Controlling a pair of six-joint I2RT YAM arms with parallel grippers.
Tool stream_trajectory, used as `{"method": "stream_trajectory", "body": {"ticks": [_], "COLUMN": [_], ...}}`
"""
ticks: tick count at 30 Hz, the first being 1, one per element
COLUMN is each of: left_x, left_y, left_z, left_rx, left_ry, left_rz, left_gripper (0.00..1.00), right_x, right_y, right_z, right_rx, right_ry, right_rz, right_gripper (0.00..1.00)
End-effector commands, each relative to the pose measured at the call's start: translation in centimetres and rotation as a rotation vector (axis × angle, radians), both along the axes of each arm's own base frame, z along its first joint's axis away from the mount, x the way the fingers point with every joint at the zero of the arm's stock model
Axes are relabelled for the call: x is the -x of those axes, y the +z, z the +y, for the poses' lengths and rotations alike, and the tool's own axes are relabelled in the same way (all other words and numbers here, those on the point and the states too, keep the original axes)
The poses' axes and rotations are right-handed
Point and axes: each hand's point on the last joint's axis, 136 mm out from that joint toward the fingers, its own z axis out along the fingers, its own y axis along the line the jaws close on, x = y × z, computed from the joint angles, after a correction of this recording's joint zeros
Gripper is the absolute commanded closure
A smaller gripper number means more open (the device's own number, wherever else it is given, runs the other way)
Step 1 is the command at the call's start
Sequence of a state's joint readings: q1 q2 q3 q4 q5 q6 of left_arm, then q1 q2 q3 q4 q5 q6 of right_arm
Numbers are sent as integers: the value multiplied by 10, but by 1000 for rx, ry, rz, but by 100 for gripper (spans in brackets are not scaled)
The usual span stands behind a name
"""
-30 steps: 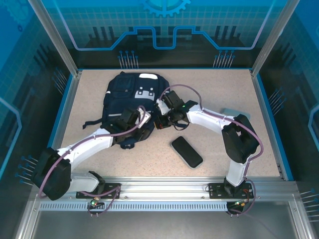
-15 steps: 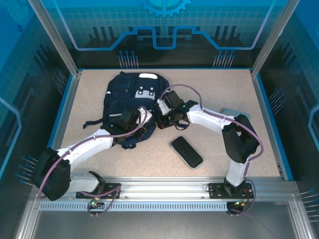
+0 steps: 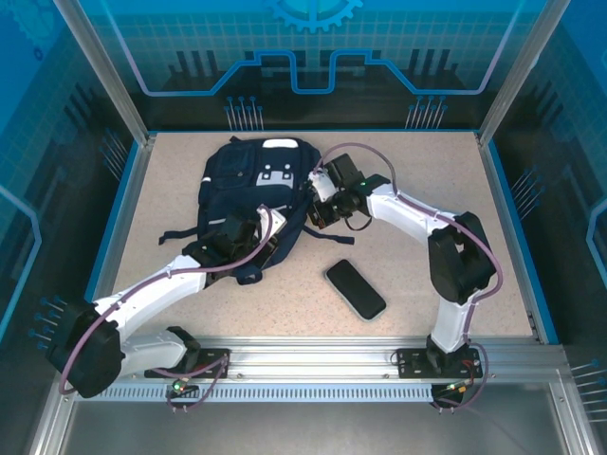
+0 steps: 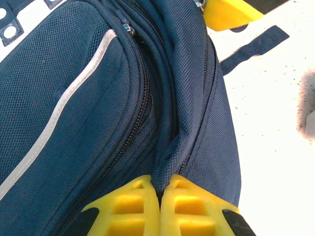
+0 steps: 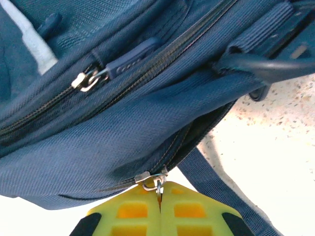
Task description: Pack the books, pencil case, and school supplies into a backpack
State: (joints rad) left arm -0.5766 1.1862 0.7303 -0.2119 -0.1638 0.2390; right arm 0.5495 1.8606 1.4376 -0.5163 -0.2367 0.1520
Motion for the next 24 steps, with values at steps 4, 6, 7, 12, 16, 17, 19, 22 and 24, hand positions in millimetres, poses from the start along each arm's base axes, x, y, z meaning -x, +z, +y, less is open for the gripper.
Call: {"method": "stream_trajectory", "body": {"ticks": [4, 6, 7, 12, 16, 17, 19, 22, 24], "left_x": [16, 18, 19, 36, 34, 29, 18, 4, -5], "left_y": [-5, -2, 1, 21, 43, 47, 56, 64, 66], "left_z": [-3, -6, -9, -34, -41, -38, -29, -19, -12], "left_rx": [2, 22, 38, 195, 296, 304, 310, 309, 315], "left_ry": [-52, -62, -77, -181, -168, -136, -58, 31, 88], "left_rz": [42, 42, 44, 69, 27, 7, -39, -67, -65], "left_gripper": [100, 100, 100, 49, 16, 12, 5, 1, 1], "right_x": [-39, -38, -38, -30, -29, -29, -31, -35, -38], "right_y": [-4, -8, -9, -8, -1, -1, -5, -9, -8], "right_z": [-24, -27, -31, -46, -49, -52, -58, -70, -80], "right_rx": [59, 67, 72, 18, -39, -30, -21, -6, 19], "right_ry": [-163, -186, -200, -251, -255, -262, -288, -345, -400], "right_rz": [29, 39, 43, 108, 119, 119, 135, 156, 161], "right_gripper": [100, 100, 100, 100, 99, 99, 99, 97, 94]}}
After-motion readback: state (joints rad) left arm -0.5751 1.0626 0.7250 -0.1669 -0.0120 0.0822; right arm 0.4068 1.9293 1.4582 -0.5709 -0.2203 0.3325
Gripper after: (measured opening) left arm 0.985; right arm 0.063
